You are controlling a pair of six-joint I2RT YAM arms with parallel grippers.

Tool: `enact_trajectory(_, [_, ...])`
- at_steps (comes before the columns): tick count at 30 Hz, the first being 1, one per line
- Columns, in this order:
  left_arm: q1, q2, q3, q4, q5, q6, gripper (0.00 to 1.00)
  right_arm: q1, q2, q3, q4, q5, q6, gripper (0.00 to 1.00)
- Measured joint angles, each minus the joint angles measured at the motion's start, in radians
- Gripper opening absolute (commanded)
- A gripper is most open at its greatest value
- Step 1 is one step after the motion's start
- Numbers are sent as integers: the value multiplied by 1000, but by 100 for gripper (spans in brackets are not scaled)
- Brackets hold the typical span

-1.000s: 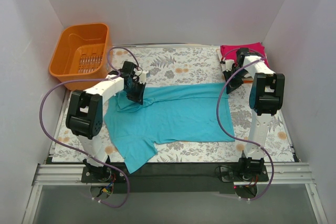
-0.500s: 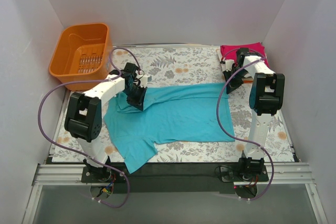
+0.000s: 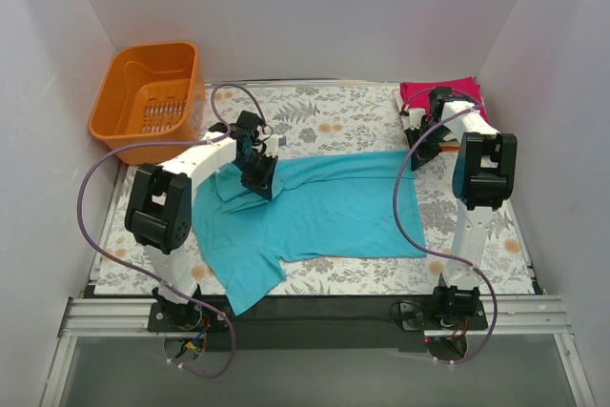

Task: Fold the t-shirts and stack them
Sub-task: Fold the tshirt

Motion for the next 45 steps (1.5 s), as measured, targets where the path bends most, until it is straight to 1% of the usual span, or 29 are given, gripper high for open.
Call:
enact_trajectory(6, [-9,23,0,-3,26,-18,0,0,0,0,0,0,0,1])
enact_trajectory(10, [-39,38,-1,-2,31,-19,0,0,0,0,0,0,0,1])
enact_trajectory(11, [-46,43,-2,-1,34,-18,2,0,0,0,0,0,0,1])
enact_trajectory(12, [-52,48,-6,1,35,-18,8,0,0,0,0,1,0,1])
enact_trajectory(13, [-56,51,-10,1,36,-18,21,0,0,0,0,1,0,1])
enact_trajectory(14, [-61,53,-14,0,36,-14,26,0,0,0,0,1,0,1])
enact_trajectory(16, [-63,53,-19,-1,37,-18,34,0,0,0,0,2,0,1])
enact_trajectory(17, [-61,53,-19,1,37,-18,42,0,0,0,0,3,0,1])
enact_trajectory(19, [-44,46,-18,3,36,-16,44,0,0,0,0,4,-2,1])
enact_trajectory(23, [42,19,23,4,10,-14,43,0,0,0,-1,14,-15,1])
enact_trajectory(26, [122,8,60,43,-61,-11,41,0,0,0,-1,27,-23,1])
enact_trajectory(29, [186,14,62,90,-143,-6,37,0,0,0,-1,31,-24,1])
enact_trajectory(31, [208,37,69,108,-192,-5,35,0,0,0,-2,34,-24,1])
enact_trajectory(39, [238,162,71,184,-358,3,33,0,0,0,-4,71,-24,1])
enact_trajectory(42, [269,183,86,214,-378,7,34,0,0,-1,-2,91,-24,1])
enact_trajectory(45, [284,218,136,220,-389,13,37,1,0,-2,1,107,-24,1])
